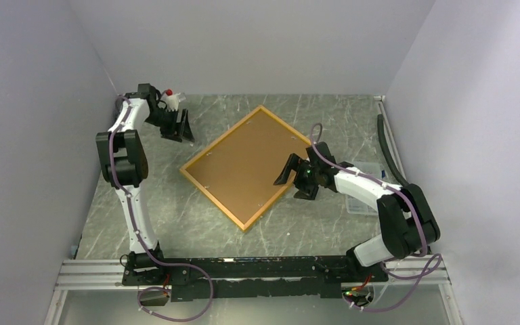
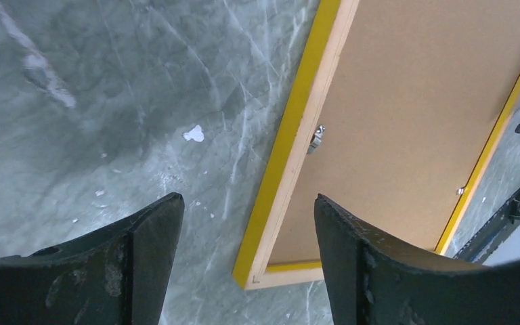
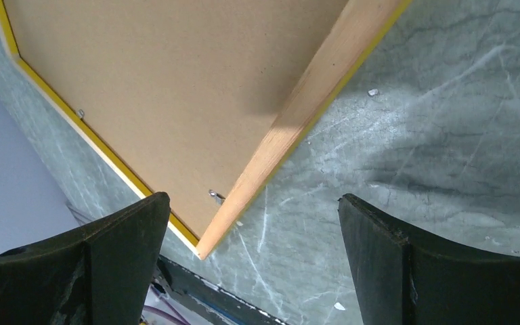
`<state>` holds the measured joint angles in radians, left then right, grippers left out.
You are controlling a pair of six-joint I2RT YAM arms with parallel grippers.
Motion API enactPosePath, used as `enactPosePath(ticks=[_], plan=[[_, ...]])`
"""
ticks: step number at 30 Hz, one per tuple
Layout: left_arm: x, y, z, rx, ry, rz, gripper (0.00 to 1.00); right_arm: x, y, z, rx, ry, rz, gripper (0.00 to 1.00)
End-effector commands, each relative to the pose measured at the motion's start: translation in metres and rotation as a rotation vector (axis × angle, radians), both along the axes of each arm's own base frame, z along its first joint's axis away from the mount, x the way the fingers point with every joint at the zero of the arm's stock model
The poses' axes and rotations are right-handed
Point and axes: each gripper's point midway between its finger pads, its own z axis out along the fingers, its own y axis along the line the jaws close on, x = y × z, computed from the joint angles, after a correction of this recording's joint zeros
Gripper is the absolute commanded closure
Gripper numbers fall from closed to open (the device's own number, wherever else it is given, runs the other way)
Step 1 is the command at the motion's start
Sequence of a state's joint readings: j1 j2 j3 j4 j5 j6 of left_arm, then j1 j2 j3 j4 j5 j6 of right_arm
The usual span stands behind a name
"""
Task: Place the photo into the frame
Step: Adjust the photo frame at the center of the board.
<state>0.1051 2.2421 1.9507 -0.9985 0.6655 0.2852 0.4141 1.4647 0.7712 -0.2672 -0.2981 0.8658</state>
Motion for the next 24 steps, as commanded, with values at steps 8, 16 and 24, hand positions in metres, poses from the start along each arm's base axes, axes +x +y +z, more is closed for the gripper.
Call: enactPosePath(ticks=[8, 16, 24], plan=[[-0.034, -0.022, -0.041, -0.088, 0.148, -0.046, 0.43, 0.043, 0.019, 0.005, 0.072, -0.079, -0.01, 0.0], [-0.067, -0.027, -0.062, -0.081, 0.233, -0.101, 0.54, 0.086, -0.003, 0.017, 0.05, -0.116, -0.075, 0.0], [-0.132, -0.058, -0.054, -0.134, 0.325, -0.244, 0.68, 0.114, -0.043, 0.023, 0.011, -0.144, -0.149, 0.0]])
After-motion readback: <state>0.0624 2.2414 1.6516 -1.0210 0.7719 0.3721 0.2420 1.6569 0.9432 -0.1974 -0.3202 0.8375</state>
